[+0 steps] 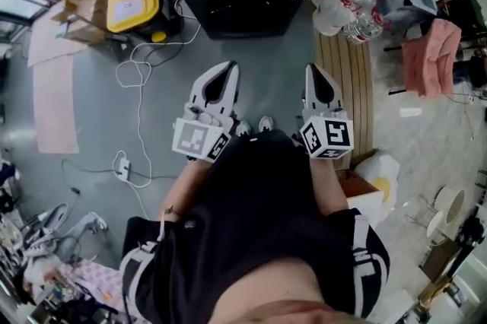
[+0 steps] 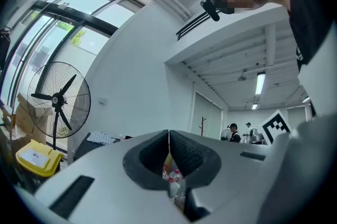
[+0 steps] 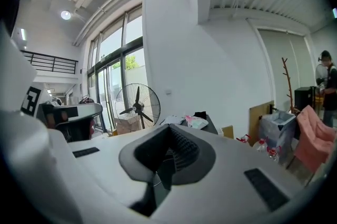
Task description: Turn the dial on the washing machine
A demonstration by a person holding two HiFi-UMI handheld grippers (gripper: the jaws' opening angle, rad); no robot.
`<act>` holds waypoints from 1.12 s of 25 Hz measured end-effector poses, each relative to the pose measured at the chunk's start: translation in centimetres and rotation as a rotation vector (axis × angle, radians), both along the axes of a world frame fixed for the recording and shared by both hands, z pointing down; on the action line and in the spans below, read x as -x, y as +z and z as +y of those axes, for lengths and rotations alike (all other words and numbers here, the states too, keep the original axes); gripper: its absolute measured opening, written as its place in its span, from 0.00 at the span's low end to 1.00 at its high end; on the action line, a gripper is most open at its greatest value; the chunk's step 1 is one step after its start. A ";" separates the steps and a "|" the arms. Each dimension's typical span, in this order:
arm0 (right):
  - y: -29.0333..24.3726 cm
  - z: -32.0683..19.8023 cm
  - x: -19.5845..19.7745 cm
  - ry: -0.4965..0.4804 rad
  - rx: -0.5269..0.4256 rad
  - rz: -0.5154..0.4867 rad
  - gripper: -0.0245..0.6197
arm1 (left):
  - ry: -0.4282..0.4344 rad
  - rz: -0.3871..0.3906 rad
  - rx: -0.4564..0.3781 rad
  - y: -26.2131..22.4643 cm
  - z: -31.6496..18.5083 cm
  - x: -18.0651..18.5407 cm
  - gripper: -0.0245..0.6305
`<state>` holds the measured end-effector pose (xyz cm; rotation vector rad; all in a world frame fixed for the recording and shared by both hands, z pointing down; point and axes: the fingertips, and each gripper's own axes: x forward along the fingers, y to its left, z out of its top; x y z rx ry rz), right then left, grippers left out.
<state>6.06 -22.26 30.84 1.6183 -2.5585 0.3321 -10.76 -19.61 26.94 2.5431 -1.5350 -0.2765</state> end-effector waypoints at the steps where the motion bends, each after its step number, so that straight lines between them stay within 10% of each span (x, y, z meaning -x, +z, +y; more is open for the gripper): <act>1: 0.1 0.6 0.0 -0.007 -0.001 0.004 0.08 | -0.009 0.008 -0.005 -0.1 0.3 -0.1 0.07; 28: 0.9 2.3 -0.3 -0.039 -0.003 0.019 0.08 | -0.015 -0.005 -0.023 -0.2 1.5 -1.5 0.07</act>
